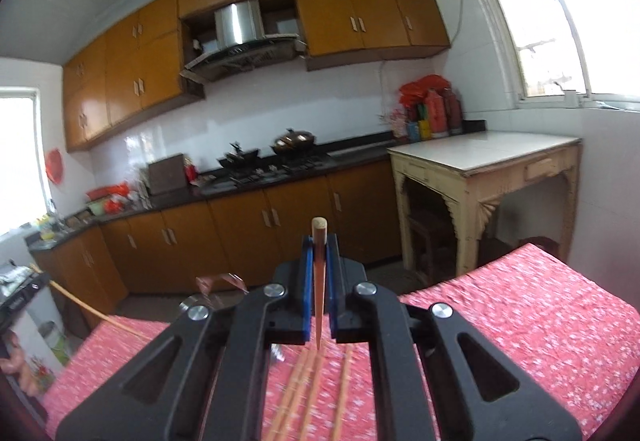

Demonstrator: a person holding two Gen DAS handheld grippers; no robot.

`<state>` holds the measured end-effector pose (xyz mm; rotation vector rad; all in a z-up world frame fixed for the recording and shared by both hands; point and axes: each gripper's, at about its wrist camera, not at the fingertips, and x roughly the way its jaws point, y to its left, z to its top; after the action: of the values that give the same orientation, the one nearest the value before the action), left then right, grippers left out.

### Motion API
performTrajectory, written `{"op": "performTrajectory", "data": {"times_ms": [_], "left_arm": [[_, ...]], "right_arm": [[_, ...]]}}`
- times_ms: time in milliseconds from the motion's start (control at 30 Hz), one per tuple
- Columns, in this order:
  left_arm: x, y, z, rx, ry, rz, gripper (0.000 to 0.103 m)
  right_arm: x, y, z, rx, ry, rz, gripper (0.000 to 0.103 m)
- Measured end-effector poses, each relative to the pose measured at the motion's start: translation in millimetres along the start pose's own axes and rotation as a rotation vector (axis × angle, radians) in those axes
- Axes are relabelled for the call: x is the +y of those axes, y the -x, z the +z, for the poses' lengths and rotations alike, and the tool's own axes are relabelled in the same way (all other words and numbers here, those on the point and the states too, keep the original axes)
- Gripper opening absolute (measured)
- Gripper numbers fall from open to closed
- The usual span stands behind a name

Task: Organize utensils
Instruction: 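Lift both held chopsticks and carry them toward the wire holder, then drop both chopsticks into the wire holder by opening both tools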

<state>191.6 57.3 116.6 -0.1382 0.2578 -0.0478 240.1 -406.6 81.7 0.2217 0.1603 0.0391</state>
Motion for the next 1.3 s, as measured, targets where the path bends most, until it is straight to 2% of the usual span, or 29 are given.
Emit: {"op": "performTrajectory", "data": {"times_ms": [133,333,400,500,733,1000,1100,1167,1300], "left_arm": [[-14.7,6.0,26.9,-0.052,-0.002,-0.044,0.006],[-43.3,-14.9,48.7,-0.051,-0.010,-0.099,0.006],[-51.5,-29.6,47.9,-0.023,-0.015,-0.108,0.006],[-58.4,-52.5,44.4,0.030,-0.018,-0.115,0.006],[-64.0,-112.7,25.0,0.159,-0.039,-0.084,0.006],[-65.7,-146.8,21.3,0.214,-0.053,-0.055,0.007],[-63.4,-149.0,24.6,0.207,-0.048,-0.024,0.007],[-59.8,-146.2,26.8,0.203,-0.042,-0.017,0.008],[-51.2,-133.7,31.4,0.178,-0.029,0.014,0.030]], "right_arm": [[23.6,-1.9,25.8,-0.035,-0.003,0.081,0.007],[67.7,-32.7,43.8,-0.032,0.059,0.130,0.007],[79.2,-48.6,43.5,-0.009,0.086,0.127,0.007],[88.3,-86.1,38.5,0.084,0.081,0.150,0.007],[90.6,-155.7,17.2,0.244,0.088,0.148,0.007],[85.7,-204.5,6.6,0.328,0.061,0.139,0.008],[85.6,-202.8,8.1,0.291,0.080,0.103,0.013],[82.0,-194.8,11.0,0.255,0.077,0.093,0.034],[69.4,-174.4,18.1,0.212,0.079,0.064,0.038]]}}
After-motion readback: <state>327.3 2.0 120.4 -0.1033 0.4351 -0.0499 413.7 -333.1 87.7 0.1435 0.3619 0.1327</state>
